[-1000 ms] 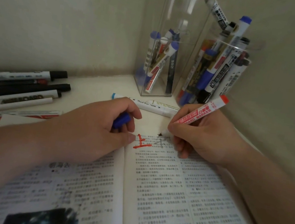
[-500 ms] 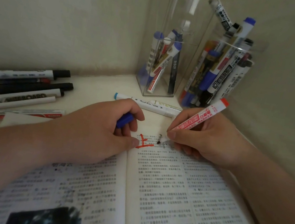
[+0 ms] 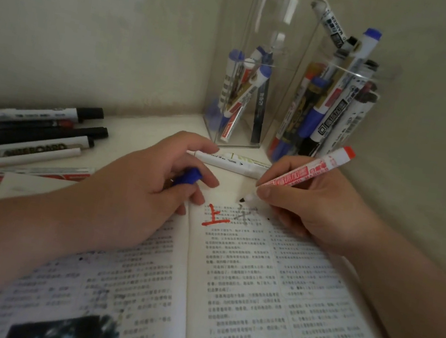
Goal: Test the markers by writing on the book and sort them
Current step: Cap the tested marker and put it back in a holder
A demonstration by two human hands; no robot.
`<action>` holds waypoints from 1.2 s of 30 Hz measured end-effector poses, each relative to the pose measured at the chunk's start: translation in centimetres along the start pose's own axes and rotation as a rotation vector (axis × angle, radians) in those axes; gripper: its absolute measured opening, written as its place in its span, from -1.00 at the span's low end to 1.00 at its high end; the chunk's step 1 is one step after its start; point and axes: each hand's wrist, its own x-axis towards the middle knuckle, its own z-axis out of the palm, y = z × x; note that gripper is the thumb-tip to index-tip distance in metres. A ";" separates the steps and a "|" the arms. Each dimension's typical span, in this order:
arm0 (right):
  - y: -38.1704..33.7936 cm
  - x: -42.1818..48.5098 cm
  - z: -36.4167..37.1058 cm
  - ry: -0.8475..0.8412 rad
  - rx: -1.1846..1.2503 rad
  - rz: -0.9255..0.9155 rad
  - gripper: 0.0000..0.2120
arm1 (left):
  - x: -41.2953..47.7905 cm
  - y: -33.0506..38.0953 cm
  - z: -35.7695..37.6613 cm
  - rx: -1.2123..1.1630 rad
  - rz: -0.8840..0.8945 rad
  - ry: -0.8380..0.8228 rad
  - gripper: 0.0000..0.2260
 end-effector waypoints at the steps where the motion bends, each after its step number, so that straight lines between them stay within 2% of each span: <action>1: -0.1 0.0 0.1 -0.003 0.031 -0.031 -0.90 | -0.2 0.3 0.0 -0.022 0.020 0.008 -0.45; 7: -1.1 -0.9 0.9 -0.072 0.402 -0.194 -0.89 | -0.5 1.0 0.2 0.023 0.057 0.025 -0.33; 9: -1.3 -1.2 1.4 -0.071 0.411 -0.202 -0.90 | -0.6 1.0 0.2 0.006 0.052 0.034 -0.33; 14: -1.3 -1.3 2.0 -0.085 0.302 -0.210 -0.91 | -0.7 1.1 0.4 0.000 0.074 -0.001 -0.34; 18: -1.8 -1.7 2.2 -0.106 0.050 -0.273 -0.89 | -0.9 1.4 0.5 0.007 0.059 -0.027 -0.43; 21: -2.0 -1.8 2.6 -0.077 0.072 -0.305 -0.90 | -0.9 1.7 0.3 0.054 0.041 -0.043 -0.51; 23: -2.0 -1.6 2.7 -0.065 0.090 -0.309 -0.91 | -0.9 1.7 0.3 0.060 0.059 -0.048 -0.50; 27: -1.4 -1.4 2.9 -0.090 0.181 -0.291 -0.73 | -0.9 1.6 0.5 0.025 0.083 -0.076 -0.49; 29: -1.2 -1.4 3.0 -0.074 0.184 -0.292 -0.72 | -0.8 1.5 0.5 0.011 0.084 -0.078 -0.49; 31: -1.4 -1.6 3.2 -0.036 0.071 -0.320 -0.79 | -0.7 1.4 0.6 0.010 0.079 -0.097 -0.51; 34: -1.5 -1.6 3.8 -0.040 -0.255 -0.410 -0.85 | -0.6 1.3 0.8 0.084 0.105 -0.117 -0.52; 36: -1.6 -1.5 4.2 -0.041 -0.355 -0.439 -0.89 | -0.5 1.2 0.8 0.097 0.108 -0.098 -0.49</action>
